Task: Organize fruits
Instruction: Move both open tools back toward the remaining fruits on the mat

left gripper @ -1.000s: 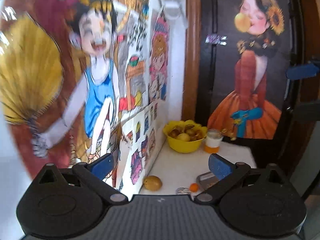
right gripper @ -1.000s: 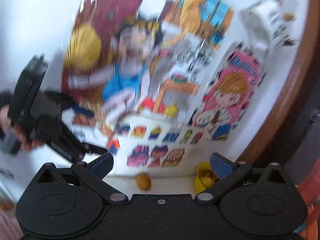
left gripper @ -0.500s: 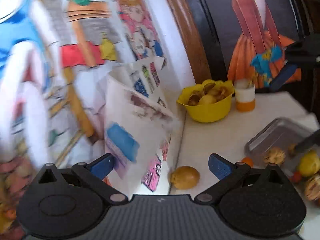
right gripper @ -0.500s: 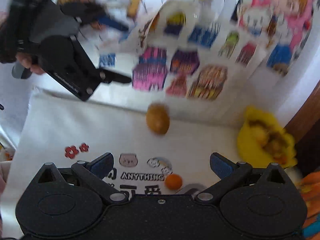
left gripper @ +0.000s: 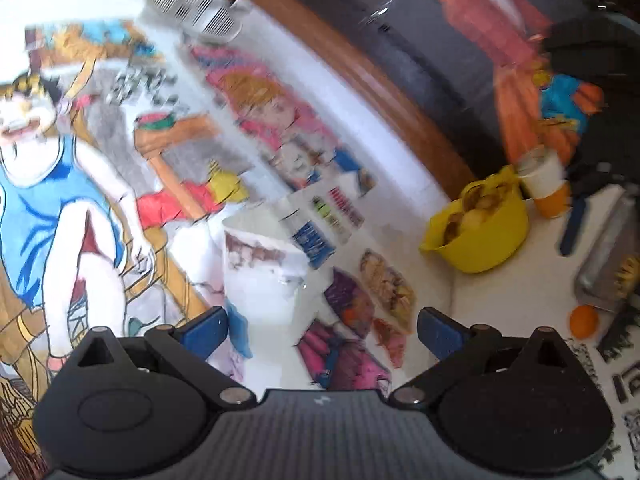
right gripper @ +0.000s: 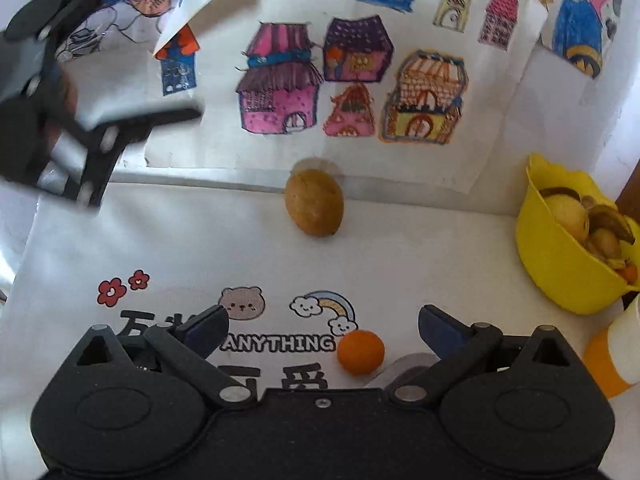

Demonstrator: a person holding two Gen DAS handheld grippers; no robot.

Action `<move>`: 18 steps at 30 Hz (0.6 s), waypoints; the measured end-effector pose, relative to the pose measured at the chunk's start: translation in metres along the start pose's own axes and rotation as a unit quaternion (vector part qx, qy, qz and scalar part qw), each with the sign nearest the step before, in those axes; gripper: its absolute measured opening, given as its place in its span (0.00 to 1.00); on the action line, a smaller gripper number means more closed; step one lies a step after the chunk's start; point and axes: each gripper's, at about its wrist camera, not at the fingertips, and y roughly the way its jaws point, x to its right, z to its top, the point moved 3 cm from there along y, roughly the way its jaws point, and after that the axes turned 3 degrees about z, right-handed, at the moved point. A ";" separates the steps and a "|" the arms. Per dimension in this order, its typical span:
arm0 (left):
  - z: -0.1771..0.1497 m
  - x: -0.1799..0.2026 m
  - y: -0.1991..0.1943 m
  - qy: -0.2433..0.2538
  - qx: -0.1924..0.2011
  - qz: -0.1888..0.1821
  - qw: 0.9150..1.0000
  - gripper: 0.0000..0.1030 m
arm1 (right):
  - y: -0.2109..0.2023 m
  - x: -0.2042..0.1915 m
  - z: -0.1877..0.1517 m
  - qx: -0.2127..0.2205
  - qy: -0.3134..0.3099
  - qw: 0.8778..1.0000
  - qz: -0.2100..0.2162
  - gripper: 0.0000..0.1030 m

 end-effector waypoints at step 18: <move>-0.036 0.068 0.105 0.042 -0.148 -0.193 0.969 1.00 | 0.018 0.005 -0.018 -0.014 0.002 1.000 -0.006 0.83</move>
